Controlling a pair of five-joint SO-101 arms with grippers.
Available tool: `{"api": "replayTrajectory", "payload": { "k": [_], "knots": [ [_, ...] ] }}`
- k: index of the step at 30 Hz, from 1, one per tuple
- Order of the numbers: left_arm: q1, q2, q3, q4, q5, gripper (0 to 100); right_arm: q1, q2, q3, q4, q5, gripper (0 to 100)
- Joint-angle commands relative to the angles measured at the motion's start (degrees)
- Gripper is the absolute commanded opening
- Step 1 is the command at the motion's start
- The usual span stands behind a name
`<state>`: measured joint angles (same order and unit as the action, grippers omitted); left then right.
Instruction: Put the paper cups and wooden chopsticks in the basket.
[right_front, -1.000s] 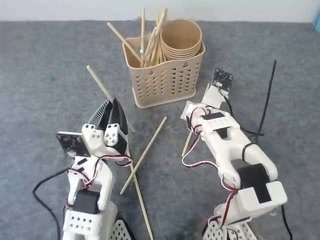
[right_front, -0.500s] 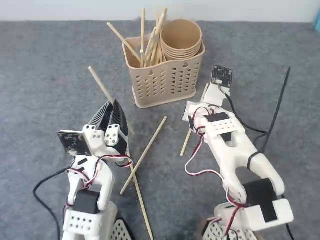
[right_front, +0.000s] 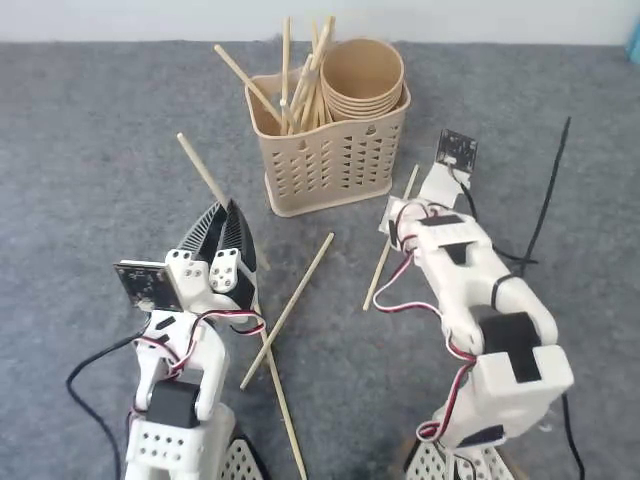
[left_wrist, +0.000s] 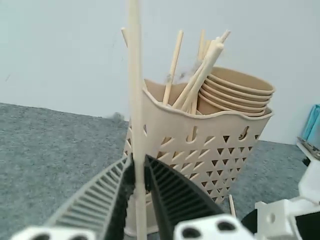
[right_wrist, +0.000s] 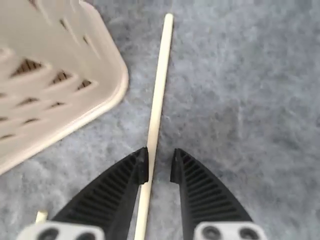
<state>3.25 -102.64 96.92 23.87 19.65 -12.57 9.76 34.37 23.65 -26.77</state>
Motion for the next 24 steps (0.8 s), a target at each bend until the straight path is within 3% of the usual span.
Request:
{"api": "replayTrajectory", "payload": {
  "k": [1,21,24],
  "knots": [
    [-0.44,0.18,-0.31,0.09,0.09,1,0.75,-0.66,-3.52,1.89,0.62,8.7],
    [-0.44,0.18,-0.31,0.18,0.09,1,-0.84,1.19,-5.71,2.51,0.97,8.4],
    [-0.44,0.18,-0.31,0.18,0.09,1,-0.13,2.24,-7.56,4.44,0.97,2.6]
  ]
}}
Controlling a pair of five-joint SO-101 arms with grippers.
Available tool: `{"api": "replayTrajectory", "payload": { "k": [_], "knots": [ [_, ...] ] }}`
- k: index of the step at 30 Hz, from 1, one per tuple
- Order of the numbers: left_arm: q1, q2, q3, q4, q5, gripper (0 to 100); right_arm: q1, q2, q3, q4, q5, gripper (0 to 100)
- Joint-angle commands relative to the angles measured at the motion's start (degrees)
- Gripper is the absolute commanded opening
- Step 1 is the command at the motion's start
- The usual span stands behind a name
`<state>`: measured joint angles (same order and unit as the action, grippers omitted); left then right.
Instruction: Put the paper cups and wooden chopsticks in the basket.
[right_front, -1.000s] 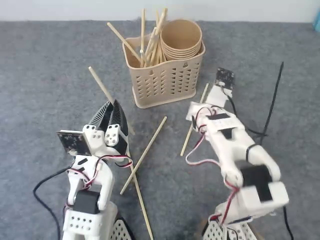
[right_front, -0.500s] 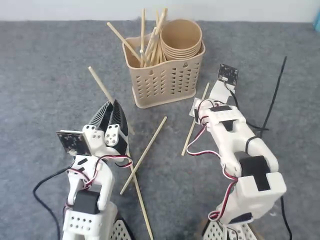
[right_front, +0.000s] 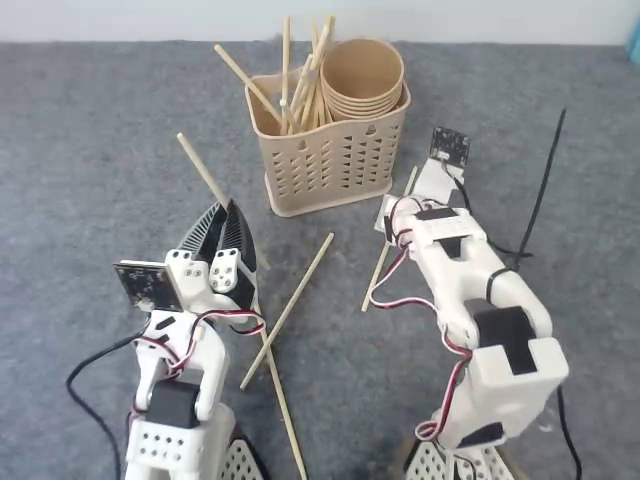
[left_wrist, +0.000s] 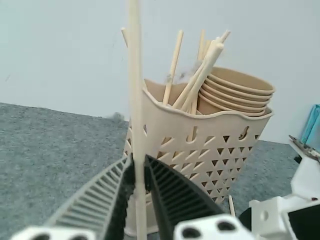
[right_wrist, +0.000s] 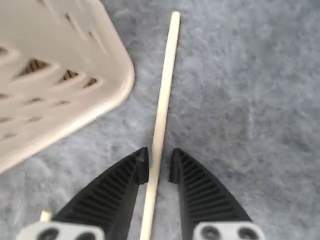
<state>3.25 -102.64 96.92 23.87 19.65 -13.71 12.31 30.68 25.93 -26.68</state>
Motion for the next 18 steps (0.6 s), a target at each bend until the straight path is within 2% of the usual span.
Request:
{"api": "replayTrajectory", "payload": {
  "k": [1,5,11,18],
  "knots": [
    [-0.44,0.18,-0.31,0.62,0.09,1,1.1,-0.13,-4.92,3.82,0.88,0.6],
    [-0.44,0.18,-0.31,1.05,0.09,1,1.1,1.89,-8.79,11.12,0.88,3.0],
    [-0.44,0.18,-0.31,1.23,0.09,1,2.42,3.12,-13.54,22.46,0.97,0.8],
    [-0.44,0.18,-0.31,1.23,0.09,1,4.18,-9.89,-11.43,30.73,5.01,0.8]
  ]
}}
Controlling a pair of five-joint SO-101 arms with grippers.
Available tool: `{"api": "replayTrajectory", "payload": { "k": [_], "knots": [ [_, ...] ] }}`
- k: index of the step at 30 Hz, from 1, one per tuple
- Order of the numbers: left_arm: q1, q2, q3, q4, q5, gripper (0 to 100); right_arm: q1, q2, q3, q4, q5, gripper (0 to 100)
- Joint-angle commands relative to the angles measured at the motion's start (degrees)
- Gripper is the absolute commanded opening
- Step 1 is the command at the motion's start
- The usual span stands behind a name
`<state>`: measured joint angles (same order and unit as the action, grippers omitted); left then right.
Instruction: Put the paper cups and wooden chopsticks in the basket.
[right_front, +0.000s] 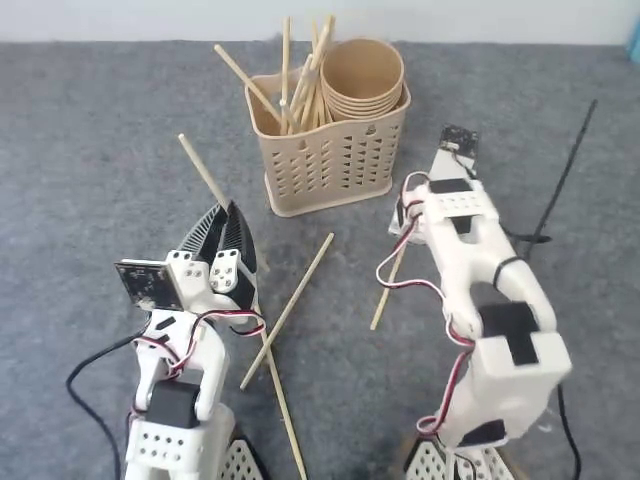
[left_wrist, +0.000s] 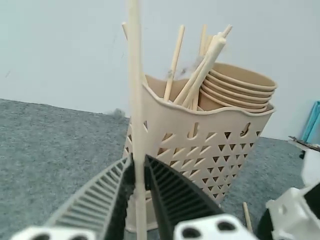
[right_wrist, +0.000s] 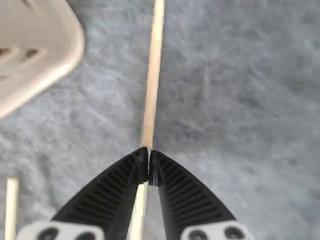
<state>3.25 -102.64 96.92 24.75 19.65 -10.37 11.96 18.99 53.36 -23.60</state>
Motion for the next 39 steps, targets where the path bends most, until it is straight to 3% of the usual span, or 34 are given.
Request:
{"api": "replayTrajectory", "payload": {
  "k": [1,8,14,21,26,39],
  "knots": [
    [-0.44,0.18,-0.31,0.35,0.09,1,0.84,-12.79,1.23,4.44,1.93,0.8],
    [-0.44,0.18,-0.31,0.35,0.09,1,0.92,-41.27,7.91,7.87,3.16,0.8],
    [-0.44,0.18,-0.31,0.35,0.09,1,0.48,-52.18,16.44,-1.36,6.95,0.9],
    [-0.44,0.18,-0.31,0.44,0.09,1,0.57,-34.68,18.11,-6.64,7.38,1.8],
    [-0.44,0.18,-0.31,0.53,0.09,1,0.4,-19.3,9.85,-6.11,7.3,11.3],
    [-0.44,0.18,-0.31,0.53,0.09,1,0.57,7.43,-13.36,-6.02,7.3,5.3]
  ]
}}
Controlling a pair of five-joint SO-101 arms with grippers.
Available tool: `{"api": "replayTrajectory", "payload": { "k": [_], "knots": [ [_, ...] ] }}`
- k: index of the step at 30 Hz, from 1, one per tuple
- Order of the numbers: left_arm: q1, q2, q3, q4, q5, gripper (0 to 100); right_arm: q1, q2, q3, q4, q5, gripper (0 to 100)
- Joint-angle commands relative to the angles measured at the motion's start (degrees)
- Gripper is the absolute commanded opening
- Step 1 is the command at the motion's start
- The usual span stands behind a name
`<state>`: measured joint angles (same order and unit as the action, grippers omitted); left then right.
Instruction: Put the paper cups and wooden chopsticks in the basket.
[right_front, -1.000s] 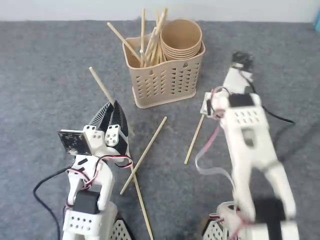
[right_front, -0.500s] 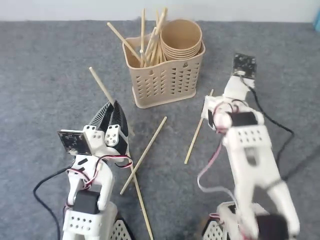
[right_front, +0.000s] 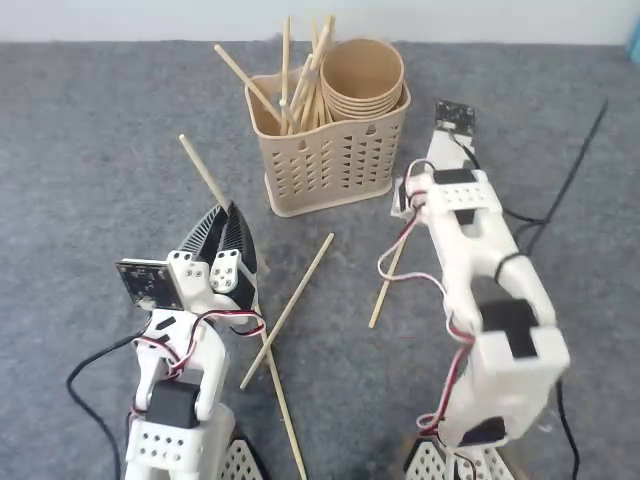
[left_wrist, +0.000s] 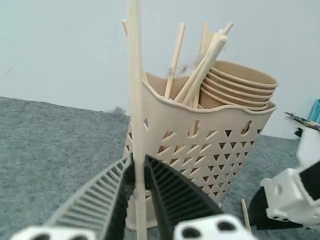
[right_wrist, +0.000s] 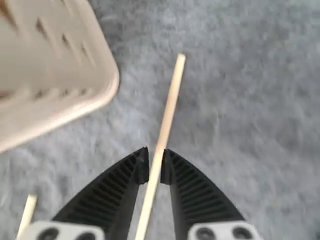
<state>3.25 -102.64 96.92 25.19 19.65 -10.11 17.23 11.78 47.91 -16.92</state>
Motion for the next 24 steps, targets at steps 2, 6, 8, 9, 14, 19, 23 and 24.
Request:
{"api": "replayTrajectory", "payload": {
  "k": [2,6,8,9,14,19,23,24],
  "knots": [
    [-0.44,0.18,-0.31,0.09,0.0,1,0.48,5.93,-8.53,-0.57,0.62,5.3],
    [-0.44,0.18,-0.31,0.09,-0.35,1,0.75,11.74,-11.96,-0.04,0.7,5.3],
    [-0.44,0.18,-0.31,0.09,-2.2,1,0.75,12.44,-14.07,2.86,0.7,5.3],
    [-0.44,0.18,-0.31,0.09,-2.9,1,0.75,12.44,-15.3,4.88,0.7,5.3],
    [-0.44,0.18,-0.31,0.09,-3.43,1,0.31,13.41,-19.6,11.03,0.7,4.8],
    [-0.44,0.18,-0.31,0.09,-3.43,1,0.48,16.31,-19.87,11.56,0.62,0.3],
    [-0.44,0.18,-0.31,0.09,-3.43,1,1.01,15.16,-19.87,12.88,0.62,0.9],
    [-0.44,0.18,-0.31,0.09,-3.43,1,1.19,14.02,-19.87,13.85,0.62,0.9]
  ]
}}
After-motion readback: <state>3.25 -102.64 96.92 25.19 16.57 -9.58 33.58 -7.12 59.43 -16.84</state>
